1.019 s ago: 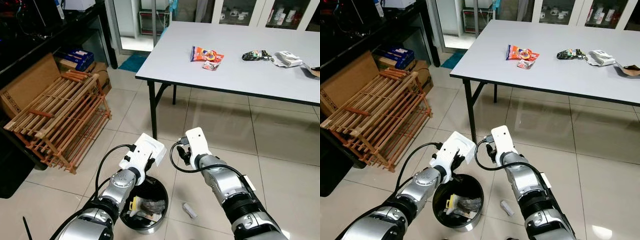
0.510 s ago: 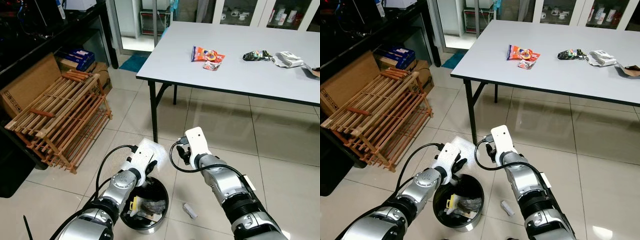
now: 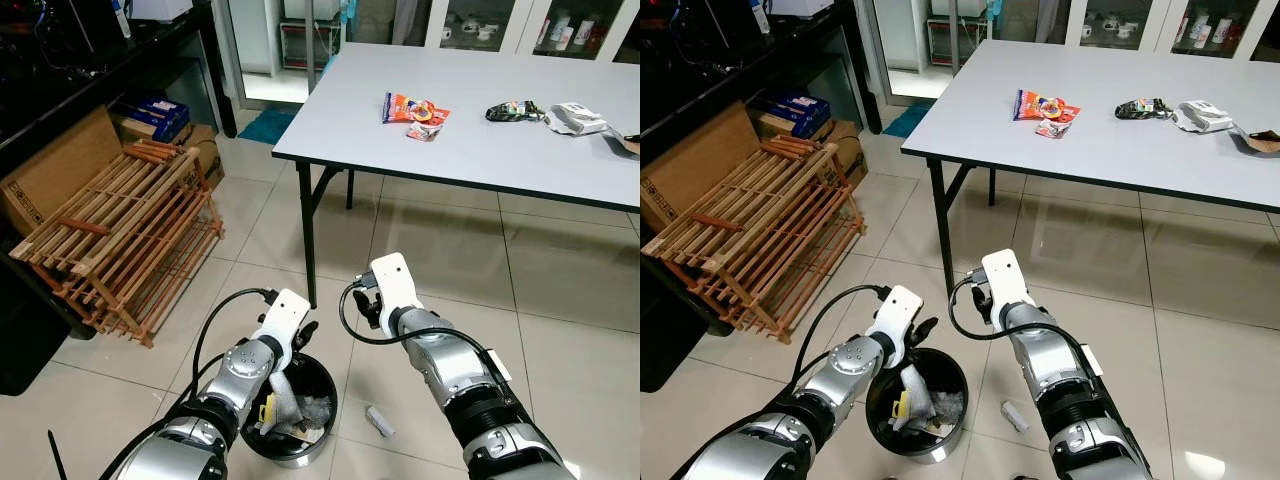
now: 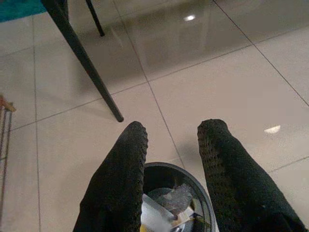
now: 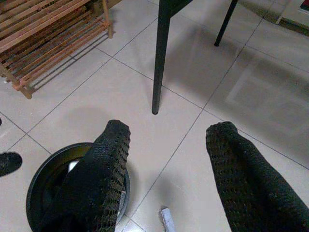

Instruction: Picking trash to rubbish bin

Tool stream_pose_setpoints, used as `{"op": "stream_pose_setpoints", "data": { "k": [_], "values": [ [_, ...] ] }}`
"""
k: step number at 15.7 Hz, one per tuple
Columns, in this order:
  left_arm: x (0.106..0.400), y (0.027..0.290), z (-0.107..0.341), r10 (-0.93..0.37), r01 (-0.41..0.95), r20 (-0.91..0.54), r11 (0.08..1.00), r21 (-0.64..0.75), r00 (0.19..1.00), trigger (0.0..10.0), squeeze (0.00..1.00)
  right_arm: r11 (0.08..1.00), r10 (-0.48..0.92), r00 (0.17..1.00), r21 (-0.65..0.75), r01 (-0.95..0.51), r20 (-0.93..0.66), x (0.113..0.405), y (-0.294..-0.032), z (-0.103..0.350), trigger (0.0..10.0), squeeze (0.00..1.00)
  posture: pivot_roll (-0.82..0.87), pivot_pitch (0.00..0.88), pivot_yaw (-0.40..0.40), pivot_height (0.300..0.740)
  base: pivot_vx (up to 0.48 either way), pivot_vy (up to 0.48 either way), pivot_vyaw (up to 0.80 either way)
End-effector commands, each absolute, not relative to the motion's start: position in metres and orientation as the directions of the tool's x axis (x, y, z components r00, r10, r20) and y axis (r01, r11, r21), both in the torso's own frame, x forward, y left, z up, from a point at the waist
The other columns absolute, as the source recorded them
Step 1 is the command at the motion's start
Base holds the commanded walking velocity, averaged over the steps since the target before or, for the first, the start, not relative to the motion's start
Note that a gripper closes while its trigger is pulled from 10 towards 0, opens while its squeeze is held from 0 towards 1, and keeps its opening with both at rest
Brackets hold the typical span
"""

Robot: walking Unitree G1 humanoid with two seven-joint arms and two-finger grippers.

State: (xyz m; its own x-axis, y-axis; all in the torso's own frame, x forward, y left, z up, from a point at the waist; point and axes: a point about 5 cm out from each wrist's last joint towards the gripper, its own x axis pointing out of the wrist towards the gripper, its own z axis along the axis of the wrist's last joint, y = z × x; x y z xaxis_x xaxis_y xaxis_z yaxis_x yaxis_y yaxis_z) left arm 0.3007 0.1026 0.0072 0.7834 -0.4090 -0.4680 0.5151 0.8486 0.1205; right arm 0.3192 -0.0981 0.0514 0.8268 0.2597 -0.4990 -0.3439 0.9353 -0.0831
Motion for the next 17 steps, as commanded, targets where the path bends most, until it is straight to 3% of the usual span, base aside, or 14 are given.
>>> {"op": "stream_pose_setpoints", "data": {
  "k": [1,3,5,6,7,11,13,17],
  "values": [
    [0.308,0.105,0.015,-0.400,0.502,-0.439,0.852,0.145,0.805,10.0,0.00,0.934,0.264,0.842,-0.093,-0.344,-0.471,0.323,-0.096,0.060,10.0,0.00,0.02,0.033,0.068,0.740,0.000,0.000,0.00],
    [0.320,0.107,0.032,-0.350,0.425,-0.336,0.887,0.183,0.875,10.0,0.00,0.950,0.252,0.893,-0.080,-0.302,-0.372,0.330,-0.098,0.074,10.0,0.00,0.02,0.033,0.070,0.740,0.000,0.000,0.00],
    [0.336,0.112,0.063,-0.256,0.278,-0.135,0.942,0.187,0.957,10.0,0.00,0.968,0.213,0.948,-0.080,-0.237,-0.236,0.338,-0.104,0.096,10.0,0.00,0.02,0.033,0.071,0.740,0.000,0.000,0.00],
    [0.337,0.113,0.069,-0.235,0.247,-0.085,0.951,0.185,0.968,10.0,0.00,0.969,0.201,0.958,-0.100,-0.225,-0.203,0.340,-0.105,0.101,10.0,0.00,0.02,0.033,0.071,0.740,0.000,0.000,0.00],
    [0.342,0.116,0.089,-0.203,0.186,0.054,0.956,0.228,0.978,10.0,0.00,0.978,0.179,0.978,-0.087,-0.188,-0.105,0.343,-0.108,0.115,10.0,0.00,0.03,0.030,0.070,0.740,0.000,0.000,0.00],
    [0.346,0.113,0.133,-0.150,0.086,0.270,0.968,0.235,0.951,10.0,0.00,0.990,0.144,0.981,-0.015,-0.143,0.127,0.344,-0.111,0.148,10.0,0.00,0.03,0.024,0.066,0.740,0.000,0.000,0.00],
    [0.346,0.110,0.144,-0.137,0.077,0.323,0.978,0.191,0.936,10.0,0.00,0.990,0.137,0.972,0.012,-0.142,0.193,0.343,-0.112,0.156,10.0,0.00,0.04,0.021,0.065,0.740,0.000,0.000,0.00],
    [0.343,0.104,0.134,-0.133,0.082,0.268,0.978,0.192,0.954,10.0,0.00,0.986,0.163,0.968,0.003,-0.166,0.190,0.342,-0.106,0.152,10.0,0.00,0.04,0.021,0.065,0.740,0.000,0.000,0.00]
  ]
}}
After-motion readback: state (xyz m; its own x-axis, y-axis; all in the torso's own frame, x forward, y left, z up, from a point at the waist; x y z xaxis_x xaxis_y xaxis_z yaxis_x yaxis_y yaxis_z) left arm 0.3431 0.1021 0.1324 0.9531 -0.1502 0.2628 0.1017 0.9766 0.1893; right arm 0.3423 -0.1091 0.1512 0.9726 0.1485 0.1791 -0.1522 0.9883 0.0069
